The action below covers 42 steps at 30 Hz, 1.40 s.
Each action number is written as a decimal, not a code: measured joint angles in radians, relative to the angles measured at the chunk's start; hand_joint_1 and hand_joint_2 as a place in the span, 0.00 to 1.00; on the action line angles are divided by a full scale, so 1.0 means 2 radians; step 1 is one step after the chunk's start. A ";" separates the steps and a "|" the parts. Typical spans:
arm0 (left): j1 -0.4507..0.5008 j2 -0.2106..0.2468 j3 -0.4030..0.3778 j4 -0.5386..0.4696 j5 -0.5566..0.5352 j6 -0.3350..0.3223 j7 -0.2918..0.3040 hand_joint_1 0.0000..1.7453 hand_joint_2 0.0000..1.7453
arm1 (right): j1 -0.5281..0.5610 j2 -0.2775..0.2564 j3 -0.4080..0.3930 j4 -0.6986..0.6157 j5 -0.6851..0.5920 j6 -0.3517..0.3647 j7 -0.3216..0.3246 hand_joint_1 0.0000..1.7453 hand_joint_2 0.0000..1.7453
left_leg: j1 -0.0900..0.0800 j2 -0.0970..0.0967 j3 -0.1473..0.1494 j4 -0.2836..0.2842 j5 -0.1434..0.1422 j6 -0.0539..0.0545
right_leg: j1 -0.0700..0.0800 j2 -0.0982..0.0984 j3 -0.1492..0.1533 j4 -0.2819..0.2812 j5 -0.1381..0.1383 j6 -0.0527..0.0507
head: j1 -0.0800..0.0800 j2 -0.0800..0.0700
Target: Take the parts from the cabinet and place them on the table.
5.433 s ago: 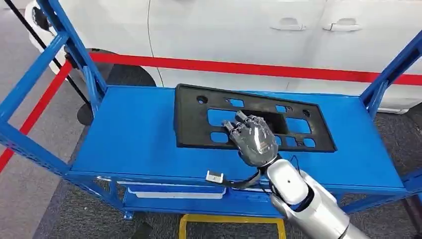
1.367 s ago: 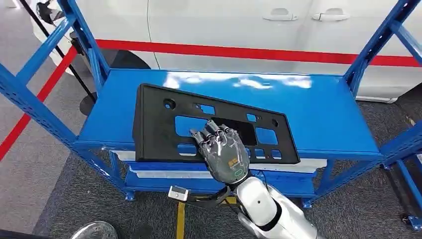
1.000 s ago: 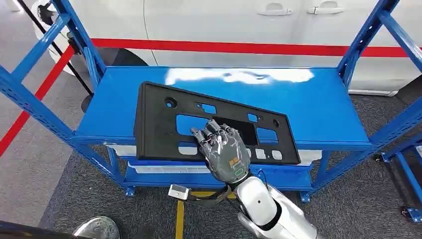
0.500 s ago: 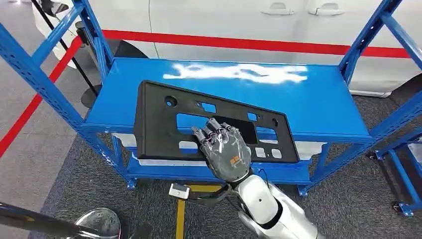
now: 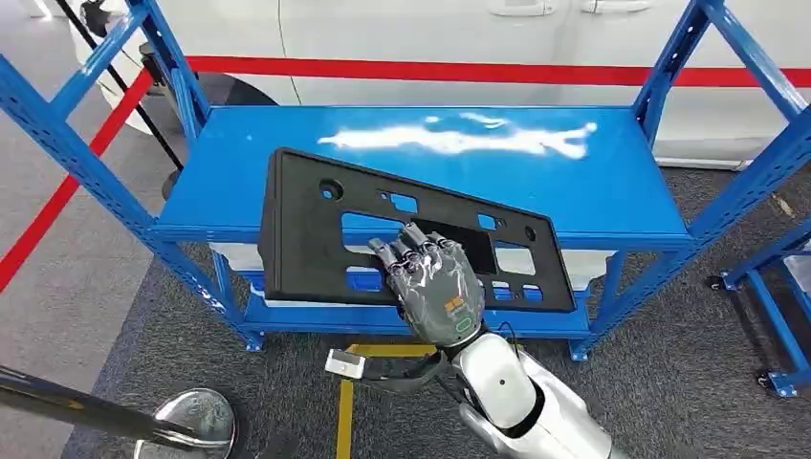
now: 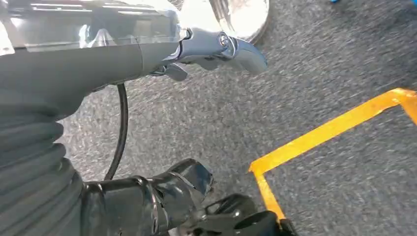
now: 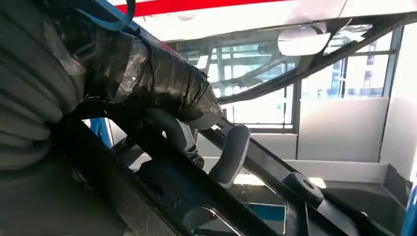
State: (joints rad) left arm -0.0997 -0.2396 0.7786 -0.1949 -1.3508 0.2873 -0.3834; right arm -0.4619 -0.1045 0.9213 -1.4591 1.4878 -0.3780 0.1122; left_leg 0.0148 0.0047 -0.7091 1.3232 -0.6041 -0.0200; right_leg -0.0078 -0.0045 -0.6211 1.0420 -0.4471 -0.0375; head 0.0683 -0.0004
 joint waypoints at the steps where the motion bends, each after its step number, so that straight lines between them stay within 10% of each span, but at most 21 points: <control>1: 0.000 0.000 0.000 0.000 0.000 0.000 0.000 0.00 1.00 | 0.000 0.000 0.000 0.000 -0.001 0.000 0.000 1.00 1.00 | 0.000 0.000 0.022 -0.031 0.016 0.002 | 0.000 0.000 -0.003 0.001 0.002 0.001 | 0.000 0.000; 3: -0.001 0.001 0.000 0.000 0.000 0.001 0.000 0.00 1.00 | 0.000 0.000 0.000 -0.001 -0.002 0.000 0.000 1.00 1.00 | -0.001 -0.001 0.083 -0.127 0.050 0.009 | 0.001 0.001 -0.005 0.004 0.005 0.003 | 0.000 0.000; 4: -0.002 0.001 0.000 0.000 0.000 0.001 0.000 0.00 1.00 | 0.000 0.000 -0.001 -0.001 -0.003 0.000 0.000 1.00 1.00 | -0.004 -0.001 0.096 -0.152 0.041 0.013 | 0.003 0.001 -0.007 0.004 0.007 0.006 | 0.000 0.000; 9: -0.001 0.001 0.000 0.000 0.002 0.001 0.000 0.00 1.00 | 0.000 0.000 -0.002 -0.001 -0.006 0.000 0.000 1.00 1.00 | 0.000 0.001 0.090 -0.162 0.062 0.024 | 0.002 0.001 -0.012 0.004 0.014 0.021 | 0.000 0.000; 14: -0.002 0.001 0.000 0.000 0.003 0.001 -0.001 0.00 1.00 | 0.000 -0.001 -0.002 -0.001 -0.013 0.001 -0.002 1.00 1.00 | -0.002 0.003 0.064 -0.157 0.078 0.030 | -0.001 0.002 -0.063 0.151 -0.077 0.030 | 0.001 0.000; 16: -0.002 0.001 0.000 0.000 0.003 0.001 -0.001 0.00 1.00 | 0.000 -0.001 -0.002 -0.001 -0.016 0.001 -0.003 1.00 1.00 | -0.002 0.003 0.054 -0.151 0.081 0.028 | -0.003 0.002 -0.039 0.124 -0.061 0.030 | 0.001 0.000; 18: -0.002 0.001 0.000 0.000 0.003 0.001 -0.001 0.00 1.00 | -0.001 -0.001 -0.003 -0.001 -0.021 0.001 -0.006 1.00 1.00 | -0.001 0.002 0.048 -0.145 0.083 0.025 | -0.005 0.002 0.020 0.033 -0.028 0.029 | 0.001 0.000; 19: -0.002 0.001 0.000 0.000 0.003 0.001 -0.001 0.00 1.00 | -0.002 -0.001 -0.003 -0.001 -0.024 0.002 -0.010 1.00 1.00 | -0.002 0.002 0.045 -0.143 0.084 0.023 | -0.005 0.002 0.031 0.007 -0.039 0.027 | 0.001 0.000; 24: -0.002 0.001 0.000 0.000 0.003 0.001 -0.001 0.00 1.00 | -0.005 -0.003 -0.003 -0.006 -0.049 0.009 -0.024 1.00 1.00 | -0.003 0.002 0.038 -0.143 0.094 0.007 | -0.003 0.002 0.021 0.003 -0.017 0.007 | 0.001 0.000; 29: -0.002 0.001 0.000 0.000 0.004 0.001 -0.001 0.00 1.00 | -0.011 -0.003 -0.002 -0.011 -0.065 0.011 -0.031 1.00 1.00 | -0.001 0.001 -0.009 -0.001 -0.007 -0.001 | 0.000 0.001 -0.003 0.003 0.002 -0.002 | 0.000 0.000; 31: -0.001 0.001 0.000 0.000 0.004 0.001 -0.001 0.00 1.00 | -0.011 -0.003 -0.002 -0.011 -0.068 0.011 -0.033 1.00 1.00 | -0.001 0.001 0.011 -0.014 0.003 0.001 | 0.001 0.001 -0.013 0.005 0.008 -0.002 | 0.000 0.000; 34: -0.002 0.002 0.000 0.000 0.005 0.001 -0.001 0.00 1.00 | -0.012 -0.003 -0.002 -0.016 -0.071 0.010 -0.035 1.00 1.00 | -0.004 0.000 0.094 -0.135 0.041 0.013 | 0.002 0.002 -0.019 0.006 0.016 0.001 | 0.000 0.000; 39: -0.001 0.002 -0.001 0.000 0.005 0.002 0.000 0.00 1.00 | -0.013 -0.005 -0.001 -0.018 -0.079 0.011 -0.037 1.00 1.00 | -0.007 0.001 0.095 -0.163 0.054 0.023 | 0.004 0.001 -0.022 -0.001 0.033 0.018 | 0.000 0.000; 42: -0.004 0.002 -0.001 0.000 0.006 0.002 0.001 0.00 1.00 | -0.015 -0.007 -0.001 -0.019 -0.085 0.012 -0.038 1.00 1.00 | -0.004 0.004 0.084 -0.167 0.070 0.031 | 0.001 0.002 -0.043 0.059 -0.033 0.024 | 0.001 0.000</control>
State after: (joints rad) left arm -0.1072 -0.2346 0.7774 -0.1949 -1.3397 0.2903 -0.3819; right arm -0.4914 -0.1179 0.9186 -1.4977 1.3176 -0.3532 0.0366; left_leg 0.0061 0.0135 -0.5405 0.9884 -0.4646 0.0430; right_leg -0.0068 0.0002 -0.7080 1.1591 -0.5128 0.0095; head 0.0702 0.0000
